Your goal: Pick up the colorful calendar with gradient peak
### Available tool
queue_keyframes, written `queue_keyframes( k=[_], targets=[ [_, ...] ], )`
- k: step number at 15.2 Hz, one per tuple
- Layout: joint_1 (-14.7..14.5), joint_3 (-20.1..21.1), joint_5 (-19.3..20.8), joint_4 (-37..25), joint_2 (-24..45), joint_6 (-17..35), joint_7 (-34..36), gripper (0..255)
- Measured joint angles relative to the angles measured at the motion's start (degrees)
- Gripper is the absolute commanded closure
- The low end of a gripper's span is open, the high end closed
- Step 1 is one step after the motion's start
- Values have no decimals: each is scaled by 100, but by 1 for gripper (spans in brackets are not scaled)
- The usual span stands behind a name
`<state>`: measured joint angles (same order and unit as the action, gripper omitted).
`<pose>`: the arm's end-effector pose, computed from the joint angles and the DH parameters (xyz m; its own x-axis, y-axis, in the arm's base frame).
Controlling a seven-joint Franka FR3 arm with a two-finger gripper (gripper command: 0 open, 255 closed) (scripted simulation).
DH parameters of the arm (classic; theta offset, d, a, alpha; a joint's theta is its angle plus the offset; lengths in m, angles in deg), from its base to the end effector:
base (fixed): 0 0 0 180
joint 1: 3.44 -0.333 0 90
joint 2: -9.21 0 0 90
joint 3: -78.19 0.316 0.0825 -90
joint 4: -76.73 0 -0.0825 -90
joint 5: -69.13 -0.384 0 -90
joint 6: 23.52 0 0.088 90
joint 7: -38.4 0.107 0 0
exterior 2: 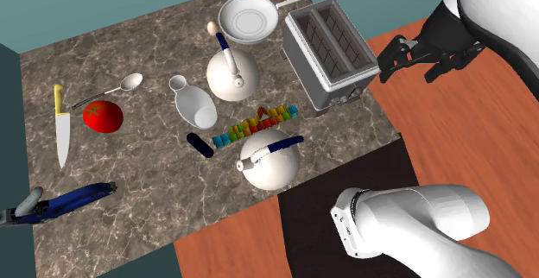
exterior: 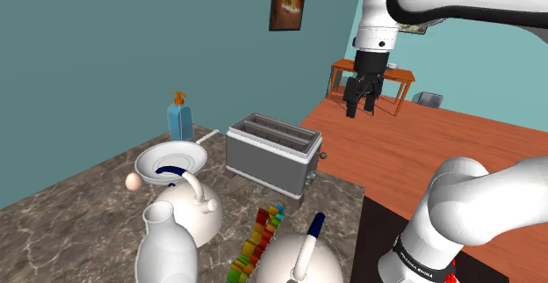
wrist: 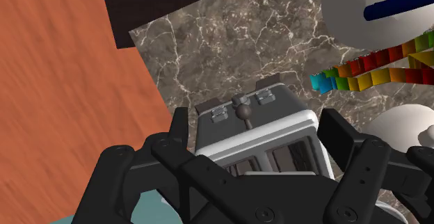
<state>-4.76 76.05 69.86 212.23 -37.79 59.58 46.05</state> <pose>0.2845 -0.0091 0.5863 0.9863 -0.1345 -0.0956 -0.1353 -0.9908 -0.0019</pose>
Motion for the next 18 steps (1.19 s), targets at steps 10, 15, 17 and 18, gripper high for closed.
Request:
queue_keyframes(
  k=[10, 15, 17, 18],
  targets=[
    [86, 1495, -936, 919, -706, 472, 2253, 0],
    [173, 2509, -1539, 1149, -657, 920, 3637, 0],
    [197, 2998, -1815, 1184, -571, 1122, 4250, 0],
    [244, 3245, -1933, 1122, -461, 1213, 4557, 0]
  ],
)
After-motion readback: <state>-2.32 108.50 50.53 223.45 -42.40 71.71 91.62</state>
